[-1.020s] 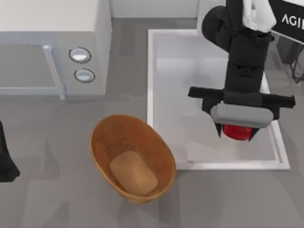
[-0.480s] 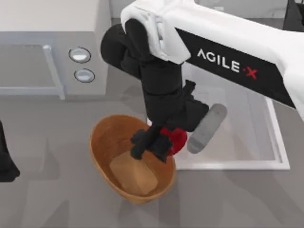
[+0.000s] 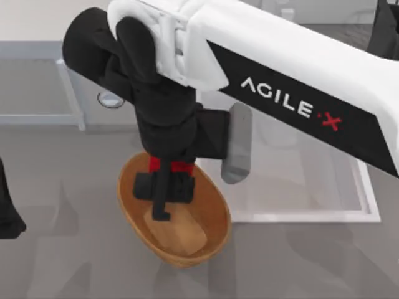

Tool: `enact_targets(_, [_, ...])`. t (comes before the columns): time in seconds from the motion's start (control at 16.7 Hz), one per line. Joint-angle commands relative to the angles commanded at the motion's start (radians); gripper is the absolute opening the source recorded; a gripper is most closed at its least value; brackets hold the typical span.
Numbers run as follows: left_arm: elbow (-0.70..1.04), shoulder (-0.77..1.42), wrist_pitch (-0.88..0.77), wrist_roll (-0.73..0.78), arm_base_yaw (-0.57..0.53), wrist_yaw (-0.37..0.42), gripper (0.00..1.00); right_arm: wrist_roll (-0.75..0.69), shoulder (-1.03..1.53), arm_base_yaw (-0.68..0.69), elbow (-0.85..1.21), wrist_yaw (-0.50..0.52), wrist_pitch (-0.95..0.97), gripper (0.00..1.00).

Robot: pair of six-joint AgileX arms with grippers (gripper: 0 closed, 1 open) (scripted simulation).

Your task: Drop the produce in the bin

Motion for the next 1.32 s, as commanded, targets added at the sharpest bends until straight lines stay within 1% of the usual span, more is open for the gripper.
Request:
enact_targets(0.42, [0.000,0.000,0.000,0.000,0.000,0.000,1.00,0.002,0.001,-0.005,-0.019,-0.001,0.015,0.00])
enact_targets(0.9, [0.000,0.000,0.000,0.000,0.000,0.000,1.00,-0.010,-0.016,-0.011,-0.287,-0.002,0.270,0.00])
enact_targets(1.2, [0.000,0.000,0.000,0.000,0.000,0.000,1.00,-0.011,-0.018,-0.011,-0.307,-0.001,0.291,0.00])
enact_targets(1.32, [0.000,0.000,0.000,0.000,0.000,0.000,1.00,-0.011,-0.018,-0.011,-0.307,-0.001,0.291,0.15])
